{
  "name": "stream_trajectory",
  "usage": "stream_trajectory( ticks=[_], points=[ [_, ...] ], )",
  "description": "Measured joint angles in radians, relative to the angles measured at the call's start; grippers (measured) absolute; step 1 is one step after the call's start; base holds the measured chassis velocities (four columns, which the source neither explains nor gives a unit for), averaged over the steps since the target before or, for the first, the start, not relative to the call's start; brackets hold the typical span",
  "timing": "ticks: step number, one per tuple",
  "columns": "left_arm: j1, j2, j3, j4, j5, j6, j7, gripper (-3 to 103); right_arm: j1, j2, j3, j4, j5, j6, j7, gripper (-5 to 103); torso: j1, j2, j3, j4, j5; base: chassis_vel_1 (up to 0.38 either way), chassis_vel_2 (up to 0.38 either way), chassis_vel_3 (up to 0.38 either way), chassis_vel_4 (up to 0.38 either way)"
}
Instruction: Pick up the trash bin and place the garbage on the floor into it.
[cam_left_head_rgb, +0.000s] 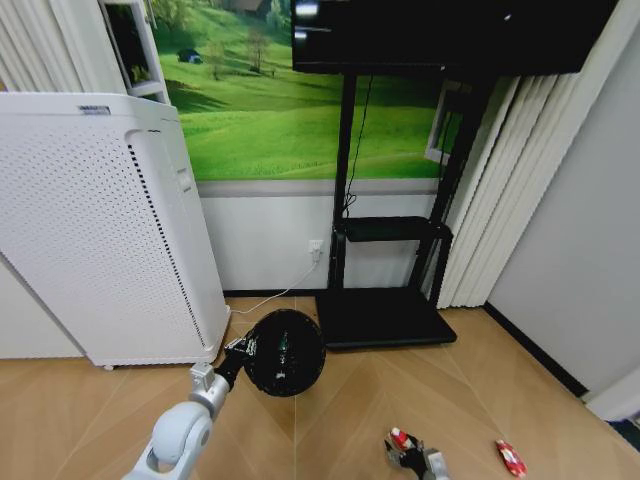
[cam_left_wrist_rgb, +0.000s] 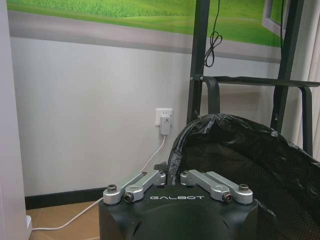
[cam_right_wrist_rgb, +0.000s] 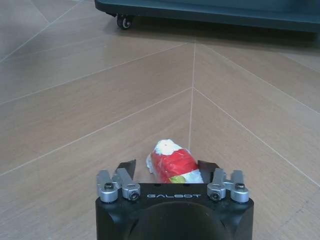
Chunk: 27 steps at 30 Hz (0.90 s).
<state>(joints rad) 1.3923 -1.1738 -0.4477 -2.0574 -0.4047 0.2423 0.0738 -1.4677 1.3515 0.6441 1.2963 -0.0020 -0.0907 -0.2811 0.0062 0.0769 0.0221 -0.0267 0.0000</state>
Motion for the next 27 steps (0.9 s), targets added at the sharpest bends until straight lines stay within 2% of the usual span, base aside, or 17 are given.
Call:
stream_trajectory(
  ticks=[2,3,5,7,8,9,11,19,25,27],
  points=[
    [0.005,0.000,-0.003,-0.005,-0.001,0.000,0.000,7,-0.001,0.002,0.001,0.000,0.000,0.005,0.005,58,0.000,0.000,0.000,0.0000,0.0000,0.000,0.000,0.000,0.000],
    [0.005,0.000,-0.003,-0.005,-0.001,0.000,0.000,7,-0.001,0.002,0.001,0.000,0.000,0.005,0.005,58,0.000,0.000,0.000,0.0000,0.0000,0.000,0.000,0.000,0.000],
    [0.010,0.001,-0.006,-0.009,-0.001,0.000,0.001,7,-0.002,0.003,0.003,0.000,-0.002,0.012,0.007,47,0.000,0.000,0.000,0.0001,0.0000,0.000,0.000,0.000,0.000],
    [0.012,0.001,-0.008,-0.011,-0.002,0.000,0.001,7,-0.003,0.004,0.003,0.000,-0.002,0.013,0.008,47,0.000,0.000,0.000,0.0001,0.0000,0.000,0.000,0.000,0.000],
    [0.013,0.004,-0.009,-0.013,-0.003,0.000,0.001,7,-0.003,0.006,0.004,0.001,-0.003,0.017,0.010,37,0.000,0.000,0.000,0.0001,0.0000,0.000,0.000,0.000,0.000],
    [0.013,0.004,-0.009,-0.013,-0.003,0.000,0.001,7,-0.003,0.006,0.004,0.001,-0.003,0.017,0.010,37,0.000,0.000,0.000,0.0001,0.0000,0.000,0.000,0.000,0.000],
    [0.013,0.009,-0.013,-0.020,-0.009,0.001,0.002,7,-0.004,0.008,0.005,0.002,-0.007,0.021,0.012,27,0.000,0.000,0.000,0.0000,0.0000,0.000,0.000,0.000,0.000],
    [0.016,0.014,-0.025,-0.024,-0.016,0.002,0.002,7,-0.005,0.014,0.007,0.010,-0.016,0.027,0.017,14,0.000,0.000,0.000,0.0000,0.0001,0.000,0.000,0.000,0.000],
    [0.017,0.008,-0.029,-0.019,-0.017,0.002,0.002,7,-0.022,0.018,0.017,0.064,0.008,0.027,0.029,14,0.000,0.000,0.000,0.0000,0.0002,0.000,0.000,0.000,0.000],
    [0.018,0.004,-0.035,-0.009,-0.017,0.001,0.000,7,-0.037,0.019,0.041,0.134,0.043,0.022,0.033,14,0.000,0.000,0.000,0.0000,0.0000,0.000,0.000,0.000,0.000]
  ],
)
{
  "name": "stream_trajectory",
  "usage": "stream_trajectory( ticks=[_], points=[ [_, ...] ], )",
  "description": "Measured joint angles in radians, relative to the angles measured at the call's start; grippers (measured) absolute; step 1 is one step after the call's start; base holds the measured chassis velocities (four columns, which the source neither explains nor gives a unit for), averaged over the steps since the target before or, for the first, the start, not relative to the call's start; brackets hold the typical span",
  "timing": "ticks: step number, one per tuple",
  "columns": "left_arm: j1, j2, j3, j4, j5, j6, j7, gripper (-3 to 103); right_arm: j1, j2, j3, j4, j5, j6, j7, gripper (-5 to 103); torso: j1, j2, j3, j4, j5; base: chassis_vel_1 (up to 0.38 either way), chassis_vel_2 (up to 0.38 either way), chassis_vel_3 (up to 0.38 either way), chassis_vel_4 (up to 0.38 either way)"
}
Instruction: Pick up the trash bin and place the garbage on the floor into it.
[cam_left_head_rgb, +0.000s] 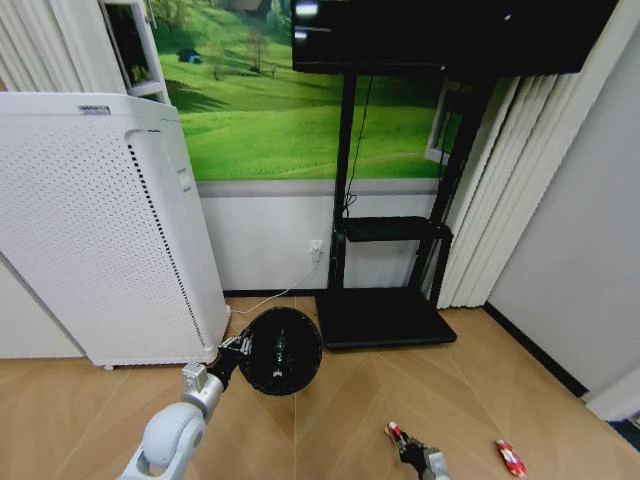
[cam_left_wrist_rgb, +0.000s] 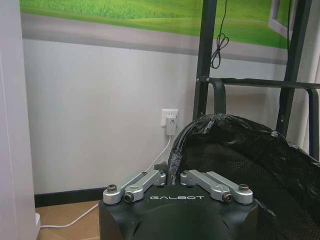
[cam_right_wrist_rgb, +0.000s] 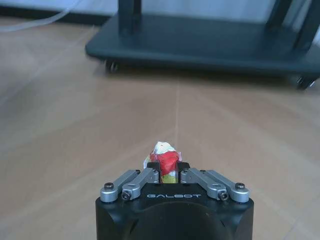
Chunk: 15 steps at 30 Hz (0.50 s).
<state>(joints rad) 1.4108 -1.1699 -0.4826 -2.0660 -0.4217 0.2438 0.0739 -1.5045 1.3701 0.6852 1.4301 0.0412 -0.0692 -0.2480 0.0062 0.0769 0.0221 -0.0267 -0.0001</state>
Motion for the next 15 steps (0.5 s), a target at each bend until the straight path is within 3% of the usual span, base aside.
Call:
stream_trajectory(
  ticks=[3,4,5,7,10,15],
  points=[
    [0.001,-0.001,-0.006,0.013,-0.001,-0.001,-0.001,7,-0.007,0.000,0.029,0.074,0.032,-0.013,0.000,14,0.000,0.000,0.000,0.0000,0.0001,0.000,0.000,0.000,0.000],
    [-0.006,-0.007,-0.012,0.047,0.002,-0.005,-0.012,7,-0.017,0.006,0.070,0.215,0.094,-0.050,0.008,14,0.000,0.000,0.000,0.0002,0.0001,0.000,0.000,0.000,0.000],
    [-0.006,-0.007,-0.012,0.047,0.002,-0.005,-0.012,7,-0.017,0.006,0.070,0.215,0.094,-0.050,0.008,14,0.000,0.000,0.000,0.0002,0.0001,0.000,0.000,0.000,0.000],
    [-0.020,-0.012,-0.001,0.084,0.006,-0.008,-0.024,7,-0.052,0.018,0.101,0.410,0.164,-0.088,0.026,14,0.000,0.000,0.000,0.0002,-0.0001,0.000,0.000,0.000,0.000],
    [-0.038,-0.016,0.023,0.106,0.007,-0.008,-0.035,7,-0.083,0.026,0.093,0.542,0.198,-0.113,0.048,14,0.000,0.000,0.000,-0.0002,0.0001,0.000,0.000,0.000,0.000],
    [-0.046,-0.017,0.036,0.115,0.008,-0.008,-0.039,7,-0.095,0.029,0.082,0.591,0.202,-0.121,0.056,14,0.000,0.000,0.000,0.0000,0.0000,0.000,0.000,0.000,0.000]
  ],
)
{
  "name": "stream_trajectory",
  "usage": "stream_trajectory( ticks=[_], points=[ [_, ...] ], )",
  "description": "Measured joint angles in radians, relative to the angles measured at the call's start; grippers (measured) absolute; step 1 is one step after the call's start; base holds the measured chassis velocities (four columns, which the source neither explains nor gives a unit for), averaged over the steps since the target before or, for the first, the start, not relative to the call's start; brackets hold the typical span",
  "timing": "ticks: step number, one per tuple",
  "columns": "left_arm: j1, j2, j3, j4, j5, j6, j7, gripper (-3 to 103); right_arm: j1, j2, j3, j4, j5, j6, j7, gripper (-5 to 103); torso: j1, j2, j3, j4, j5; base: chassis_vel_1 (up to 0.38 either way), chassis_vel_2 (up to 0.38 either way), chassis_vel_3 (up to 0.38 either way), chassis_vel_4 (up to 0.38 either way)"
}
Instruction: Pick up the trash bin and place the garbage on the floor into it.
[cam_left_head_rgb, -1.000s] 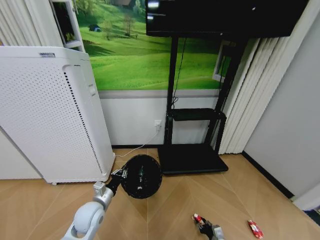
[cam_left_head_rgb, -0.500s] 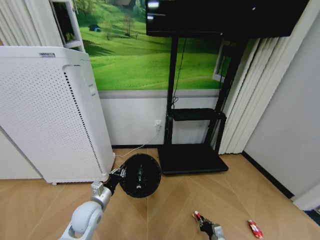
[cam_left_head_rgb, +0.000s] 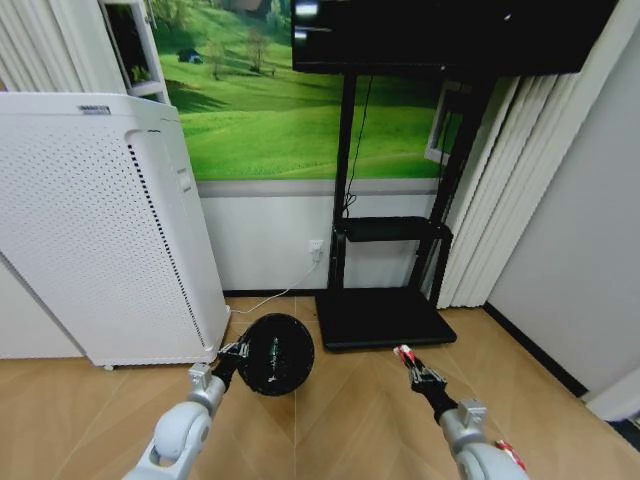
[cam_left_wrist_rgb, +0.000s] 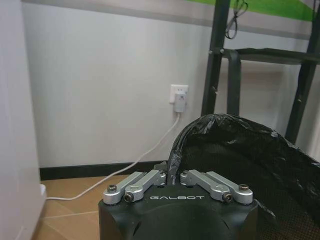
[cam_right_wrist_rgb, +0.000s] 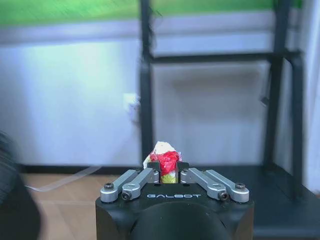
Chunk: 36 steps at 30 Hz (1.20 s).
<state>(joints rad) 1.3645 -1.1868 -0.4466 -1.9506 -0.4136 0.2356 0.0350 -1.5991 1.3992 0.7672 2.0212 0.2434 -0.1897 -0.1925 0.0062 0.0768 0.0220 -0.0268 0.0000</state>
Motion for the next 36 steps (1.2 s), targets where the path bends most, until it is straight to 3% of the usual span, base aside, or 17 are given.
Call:
stream_trajectory(
  ticks=[3,7,11,18,30,36],
  points=[
    [-0.013,-0.002,0.023,0.013,0.004,0.001,-0.006,7,-0.018,0.004,-0.022,0.066,0.000,-0.010,0.006,14,0.000,0.000,0.000,0.0001,-0.0003,0.000,0.000,0.000,0.000],
    [-0.073,-0.020,0.145,0.069,0.038,0.002,-0.032,7,-0.032,0.019,-0.152,0.216,-0.040,-0.076,0.011,14,0.000,0.000,0.000,0.0000,-0.0001,0.000,0.000,0.000,0.000],
    [-0.132,-0.040,0.256,0.105,0.045,0.008,-0.067,7,0.016,0.007,-0.289,0.194,-0.089,-0.121,0.027,14,0.000,0.000,0.000,0.0001,0.0002,0.000,0.000,0.000,0.000],
    [-0.187,-0.053,0.309,0.148,0.036,0.015,-0.080,7,0.023,-0.012,-0.367,0.137,-0.153,-0.123,0.025,12,0.000,0.000,0.000,0.0001,0.0002,0.000,0.000,0.000,0.000],
    [-0.216,-0.078,0.334,0.184,0.036,0.015,-0.079,7,0.043,-0.014,-0.436,0.086,-0.189,-0.126,0.062,53,0.000,0.000,0.000,0.0001,0.0000,0.000,0.000,0.000,0.000],
    [-0.218,-0.080,0.320,0.187,0.035,0.016,-0.078,7,0.052,-0.017,-0.383,0.091,-0.159,-0.118,0.085,75,0.000,0.000,0.000,0.0000,0.0001,0.000,0.000,0.000,0.000]
  ],
)
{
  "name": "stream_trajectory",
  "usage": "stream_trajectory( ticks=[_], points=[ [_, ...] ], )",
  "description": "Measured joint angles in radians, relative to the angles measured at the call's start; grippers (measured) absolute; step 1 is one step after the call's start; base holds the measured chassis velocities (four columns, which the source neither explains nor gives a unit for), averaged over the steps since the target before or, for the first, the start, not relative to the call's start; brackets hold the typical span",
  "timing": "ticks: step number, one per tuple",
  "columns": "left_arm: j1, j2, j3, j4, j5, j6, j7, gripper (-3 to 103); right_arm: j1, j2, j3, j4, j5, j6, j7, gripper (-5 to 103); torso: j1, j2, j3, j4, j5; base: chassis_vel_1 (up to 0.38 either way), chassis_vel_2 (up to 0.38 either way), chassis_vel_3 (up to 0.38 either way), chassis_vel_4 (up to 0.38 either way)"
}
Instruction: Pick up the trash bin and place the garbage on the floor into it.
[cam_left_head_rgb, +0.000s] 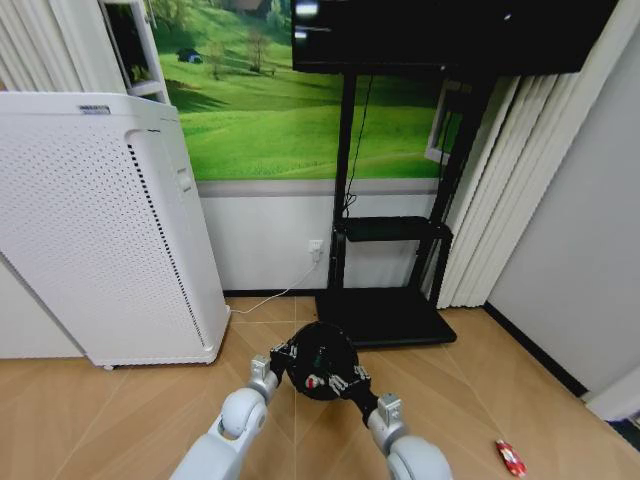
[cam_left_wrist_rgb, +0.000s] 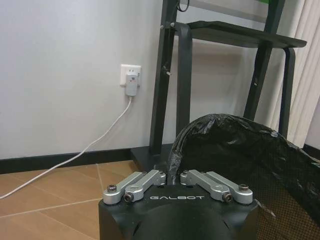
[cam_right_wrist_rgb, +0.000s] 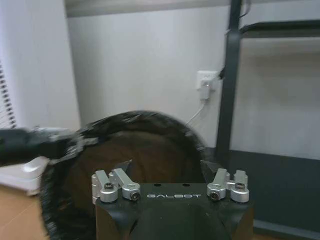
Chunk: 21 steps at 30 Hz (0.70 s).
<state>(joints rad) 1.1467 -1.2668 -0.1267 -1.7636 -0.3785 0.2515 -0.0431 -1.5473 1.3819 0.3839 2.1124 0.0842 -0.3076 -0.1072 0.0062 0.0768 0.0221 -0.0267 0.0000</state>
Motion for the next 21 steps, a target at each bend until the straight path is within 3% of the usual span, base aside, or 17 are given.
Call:
stream_trajectory(
  ticks=[3,5,7,12,21],
  points=[
    [0.008,0.004,-0.012,-0.006,0.000,0.000,0.002,7,-0.006,0.000,0.028,0.009,0.023,0.005,0.029,80,0.000,0.000,0.000,0.0000,-0.0003,0.000,0.000,0.000,0.000],
    [0.026,0.018,-0.041,-0.025,0.000,0.000,0.010,7,-0.017,0.000,0.076,0.009,0.054,0.019,0.084,95,0.000,0.000,0.000,0.0001,0.0000,0.000,0.000,0.000,0.000],
    [0.037,0.028,-0.061,-0.039,-0.001,0.000,0.013,7,-0.024,0.000,0.107,0.000,0.077,0.022,0.111,99,0.000,0.000,0.000,0.0001,0.0000,0.000,0.000,0.000,0.000],
    [0.063,0.051,-0.111,-0.069,-0.012,0.000,0.024,7,-0.029,-0.001,0.181,-0.052,0.108,0.020,0.117,100,0.000,0.000,0.000,0.0000,0.0001,0.000,0.000,0.000,0.000],
    [0.088,0.055,-0.132,-0.090,-0.015,0.000,0.029,7,-0.016,0.000,0.202,-0.109,0.121,0.039,0.103,100,0.000,0.000,0.000,0.0002,0.0000,-0.030,-0.023,0.023,0.032]
  ],
)
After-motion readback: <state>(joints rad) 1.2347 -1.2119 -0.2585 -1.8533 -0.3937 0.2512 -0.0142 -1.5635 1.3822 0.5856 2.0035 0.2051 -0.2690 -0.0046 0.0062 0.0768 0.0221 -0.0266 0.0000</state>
